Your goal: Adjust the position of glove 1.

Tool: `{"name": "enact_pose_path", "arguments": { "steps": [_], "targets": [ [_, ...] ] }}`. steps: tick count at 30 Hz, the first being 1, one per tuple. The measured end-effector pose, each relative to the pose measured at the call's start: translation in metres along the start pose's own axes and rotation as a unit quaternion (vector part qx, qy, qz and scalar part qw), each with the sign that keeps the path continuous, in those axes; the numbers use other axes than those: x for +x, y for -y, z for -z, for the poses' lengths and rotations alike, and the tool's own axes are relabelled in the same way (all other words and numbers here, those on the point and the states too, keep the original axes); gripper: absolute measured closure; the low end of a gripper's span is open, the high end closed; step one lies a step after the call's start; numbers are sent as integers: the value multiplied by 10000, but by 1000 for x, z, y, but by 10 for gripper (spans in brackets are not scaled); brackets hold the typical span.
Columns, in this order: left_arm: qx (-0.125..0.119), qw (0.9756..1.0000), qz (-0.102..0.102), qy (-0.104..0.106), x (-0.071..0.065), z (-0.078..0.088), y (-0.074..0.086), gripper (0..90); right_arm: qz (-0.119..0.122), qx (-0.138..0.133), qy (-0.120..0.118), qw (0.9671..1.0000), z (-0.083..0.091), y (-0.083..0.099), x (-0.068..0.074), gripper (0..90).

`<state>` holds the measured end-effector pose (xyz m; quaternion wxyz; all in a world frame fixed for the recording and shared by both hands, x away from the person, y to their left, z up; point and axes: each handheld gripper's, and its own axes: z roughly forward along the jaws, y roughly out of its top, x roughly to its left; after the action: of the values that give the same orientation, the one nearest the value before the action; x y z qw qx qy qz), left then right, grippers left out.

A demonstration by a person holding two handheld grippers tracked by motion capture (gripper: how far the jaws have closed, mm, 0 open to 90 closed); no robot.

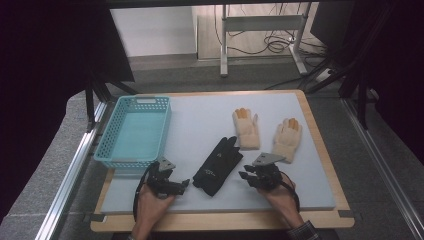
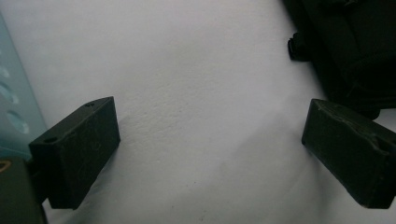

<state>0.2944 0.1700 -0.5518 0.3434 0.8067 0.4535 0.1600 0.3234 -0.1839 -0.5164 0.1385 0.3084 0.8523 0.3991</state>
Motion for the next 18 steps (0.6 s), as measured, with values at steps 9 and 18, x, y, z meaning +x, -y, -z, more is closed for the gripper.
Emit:
{"name": "enact_pose_path", "arguments": {
  "steps": [9, 18],
  "targets": [
    [7, 10000, 7, 6, 0, 0, 0, 43, -341, -35, 612, 9975, 29, 27, -39, 341],
    [8, 10000, -5, 14, 1, 0, 0, 43, -398, 233, 771, 9960, 28, 42, -54, 241]
  ]
}}
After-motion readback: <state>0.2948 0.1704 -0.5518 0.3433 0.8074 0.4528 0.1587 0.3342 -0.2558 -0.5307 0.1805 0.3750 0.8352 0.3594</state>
